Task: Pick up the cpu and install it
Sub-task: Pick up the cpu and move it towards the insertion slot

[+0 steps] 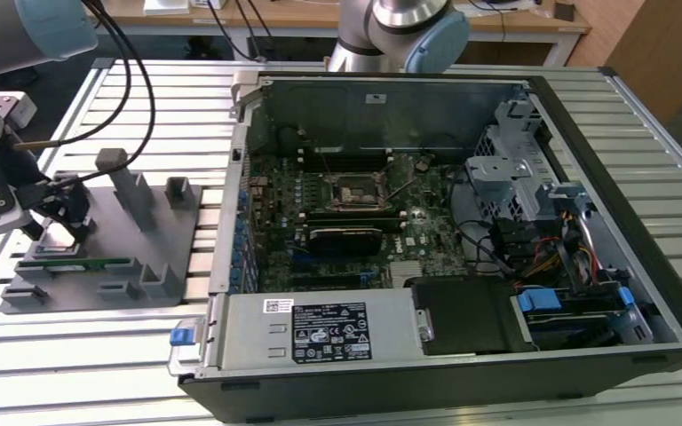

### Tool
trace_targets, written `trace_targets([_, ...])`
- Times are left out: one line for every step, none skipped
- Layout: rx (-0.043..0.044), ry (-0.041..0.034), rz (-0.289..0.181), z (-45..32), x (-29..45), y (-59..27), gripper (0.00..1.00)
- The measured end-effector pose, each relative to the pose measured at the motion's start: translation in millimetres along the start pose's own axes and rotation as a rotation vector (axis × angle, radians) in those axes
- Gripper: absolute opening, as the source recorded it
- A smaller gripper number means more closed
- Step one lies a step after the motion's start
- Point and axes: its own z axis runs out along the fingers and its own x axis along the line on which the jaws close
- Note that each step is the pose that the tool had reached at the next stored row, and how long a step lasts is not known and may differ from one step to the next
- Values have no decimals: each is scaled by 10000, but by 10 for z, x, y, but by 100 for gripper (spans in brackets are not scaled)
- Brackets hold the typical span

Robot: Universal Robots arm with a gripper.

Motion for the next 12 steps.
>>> trace_targets([0, 0, 0, 0, 0, 0, 62])
trace_targets([0, 1, 0, 0, 0, 0, 61])
trace_targets([0, 0, 0, 1, -1, 0, 55])
trace_targets([-1, -1, 0, -3, -2, 1, 55])
trace_targets([-2, -3, 0, -10, -3, 1, 55])
trace_targets([-2, -3, 0, -18, -6, 1, 53])
trace_targets([-1, -2, 0, -22, -10, 1, 53])
trace_targets([-1, -1, 0, -24, -13, 1, 53])
trace_targets([-2, -3, 0, -23, -15, 1, 53])
trace_targets([-2, -2, 0, -23, -15, 1, 53])
trace_targets([-1, -1, 0, -23, -15, 1, 53])
trace_targets([-1, -1, 1, -23, -16, 1, 53])
